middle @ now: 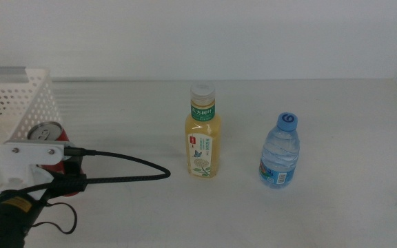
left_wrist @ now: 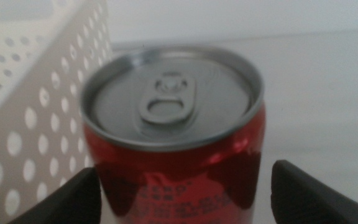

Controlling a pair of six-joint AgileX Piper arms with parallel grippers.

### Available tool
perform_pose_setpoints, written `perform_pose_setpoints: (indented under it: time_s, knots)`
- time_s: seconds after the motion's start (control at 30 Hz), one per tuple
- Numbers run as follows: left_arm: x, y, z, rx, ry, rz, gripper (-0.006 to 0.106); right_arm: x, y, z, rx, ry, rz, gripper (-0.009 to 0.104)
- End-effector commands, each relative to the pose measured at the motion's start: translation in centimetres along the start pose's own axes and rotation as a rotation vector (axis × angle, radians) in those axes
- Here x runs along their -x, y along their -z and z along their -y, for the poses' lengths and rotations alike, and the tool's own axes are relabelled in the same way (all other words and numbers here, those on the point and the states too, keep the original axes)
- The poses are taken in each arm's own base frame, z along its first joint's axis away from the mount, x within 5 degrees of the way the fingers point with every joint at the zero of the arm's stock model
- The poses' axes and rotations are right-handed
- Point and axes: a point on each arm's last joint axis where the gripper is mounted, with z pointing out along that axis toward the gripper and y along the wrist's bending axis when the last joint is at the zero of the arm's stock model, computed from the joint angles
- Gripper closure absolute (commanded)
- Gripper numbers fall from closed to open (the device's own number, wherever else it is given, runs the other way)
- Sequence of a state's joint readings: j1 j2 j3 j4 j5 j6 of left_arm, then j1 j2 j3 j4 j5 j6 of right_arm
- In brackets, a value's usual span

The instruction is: Use arms to grab the bottles and put them into the dustbin to the left of the table.

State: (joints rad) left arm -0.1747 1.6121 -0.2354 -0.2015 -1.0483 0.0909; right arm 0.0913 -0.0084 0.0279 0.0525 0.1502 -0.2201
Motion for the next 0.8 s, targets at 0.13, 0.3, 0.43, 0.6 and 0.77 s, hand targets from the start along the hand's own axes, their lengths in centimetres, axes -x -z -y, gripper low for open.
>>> perform_pose_setpoints:
  time_s: [0.13, 0.3, 0.43, 0.6, 0.77]
  knots:
    - [1.2, -1.2, 0.1, 0.020, 0.009, 0.137, 0.010, 1.0, 0.3, 0.2, -0.029, 0.015, 0.107, 0.027]
    - [1.0, -1.4, 0.1, 0.024, 0.007, 0.154, 0.017, 1.0, 0.3, 0.2, -0.029, 0.015, 0.107, 0.027]
    - [0.9, -1.5, 0.1, 0.025, 0.005, 0.160, 0.037, 1.0, 0.3, 0.2, -0.029, 0.015, 0.107, 0.027]
    - [1.0, -1.4, 0.5, -0.021, -0.015, 0.177, 0.073, 1.0, 0.3, 0.2, -0.029, 0.015, 0.107, 0.027]
    - [0.8, -0.1, 0.8, -0.053, -0.016, 0.196, 0.086, 1.0, 0.3, 0.2, -0.029, 0.015, 0.107, 0.027]
